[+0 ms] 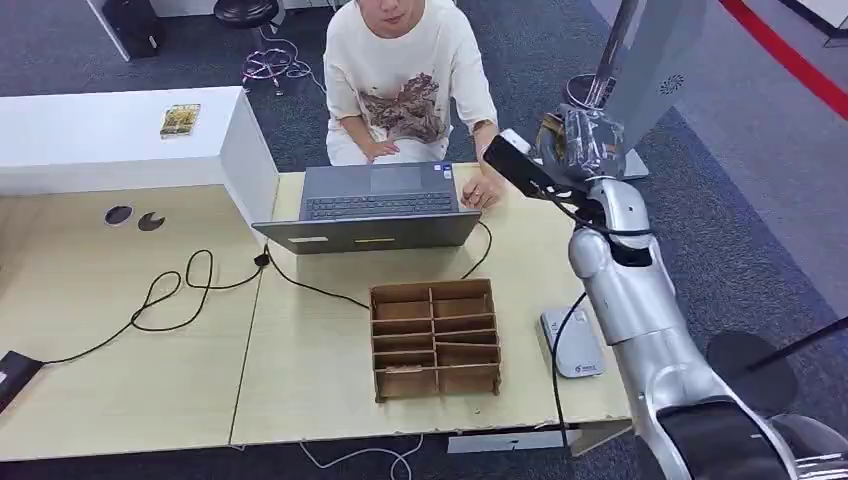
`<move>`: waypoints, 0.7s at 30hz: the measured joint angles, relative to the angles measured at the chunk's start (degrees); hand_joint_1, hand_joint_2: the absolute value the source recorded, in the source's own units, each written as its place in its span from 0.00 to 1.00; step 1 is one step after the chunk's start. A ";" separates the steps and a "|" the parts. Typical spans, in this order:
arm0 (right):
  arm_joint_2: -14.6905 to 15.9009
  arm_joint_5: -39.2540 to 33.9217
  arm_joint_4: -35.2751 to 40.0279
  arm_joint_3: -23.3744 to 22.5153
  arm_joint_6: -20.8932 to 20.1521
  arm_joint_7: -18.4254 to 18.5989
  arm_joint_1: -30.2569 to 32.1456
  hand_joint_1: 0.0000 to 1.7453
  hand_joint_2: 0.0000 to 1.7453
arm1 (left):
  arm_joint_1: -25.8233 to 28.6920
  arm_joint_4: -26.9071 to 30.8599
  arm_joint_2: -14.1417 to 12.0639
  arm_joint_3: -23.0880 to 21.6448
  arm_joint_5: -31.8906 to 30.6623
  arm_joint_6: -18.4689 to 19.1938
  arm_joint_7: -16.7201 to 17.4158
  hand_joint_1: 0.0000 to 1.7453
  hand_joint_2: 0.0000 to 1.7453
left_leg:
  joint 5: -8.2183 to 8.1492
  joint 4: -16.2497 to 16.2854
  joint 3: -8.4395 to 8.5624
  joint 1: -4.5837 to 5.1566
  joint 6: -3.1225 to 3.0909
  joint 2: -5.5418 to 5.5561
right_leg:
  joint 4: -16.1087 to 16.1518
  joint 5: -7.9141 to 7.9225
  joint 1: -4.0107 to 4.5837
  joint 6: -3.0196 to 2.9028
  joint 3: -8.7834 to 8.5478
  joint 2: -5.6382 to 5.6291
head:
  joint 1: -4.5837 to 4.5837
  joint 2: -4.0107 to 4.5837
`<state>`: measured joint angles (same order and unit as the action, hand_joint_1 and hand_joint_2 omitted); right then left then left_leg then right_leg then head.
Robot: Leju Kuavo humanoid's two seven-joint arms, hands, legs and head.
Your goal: Pass the card to the sensor for recognition and then transmit it.
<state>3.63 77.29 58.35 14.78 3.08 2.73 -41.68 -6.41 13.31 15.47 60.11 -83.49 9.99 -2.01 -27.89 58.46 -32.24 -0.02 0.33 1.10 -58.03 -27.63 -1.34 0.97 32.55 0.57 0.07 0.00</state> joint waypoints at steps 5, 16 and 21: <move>-1.38 1.46 -3.69 0.66 0.00 0.85 -2.33 1.00 1.00 | -0.02 0.00 -0.02 -0.13 -0.09 0.13 0.09 0.00 0.00 | 0.00 0.00 0.00 0.00 0.00 0.00 | -0.01 0.00 0.00 0.00 0.00 0.00 | 0.00 -0.02; -4.35 3.47 -8.21 1.99 0.02 0.79 -5.29 1.00 1.00 | -0.03 0.00 -0.24 -1.14 -0.31 0.52 0.09 0.00 0.00 | 0.01 0.00 0.00 0.00 0.00 0.00 | -0.01 0.00 0.00 0.00 0.01 0.00 | -0.02 -0.02; -5.36 3.74 -9.42 2.45 0.00 0.50 -6.31 1.00 1.00 | -0.06 0.00 -0.28 -1.25 -0.39 0.74 0.09 0.00 0.00 | 0.01 0.00 0.01 0.00 0.00 -0.01 | -0.01 0.00 0.00 0.00 0.01 -0.01 | 0.00 -0.02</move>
<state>-1.73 81.02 48.94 17.22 3.08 3.23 -47.99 -6.47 13.31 15.19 58.86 -83.89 10.73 -1.92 -27.89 58.46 -32.24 -0.02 0.33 1.09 -58.03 -27.63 -1.34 0.97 32.56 0.57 0.07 -0.02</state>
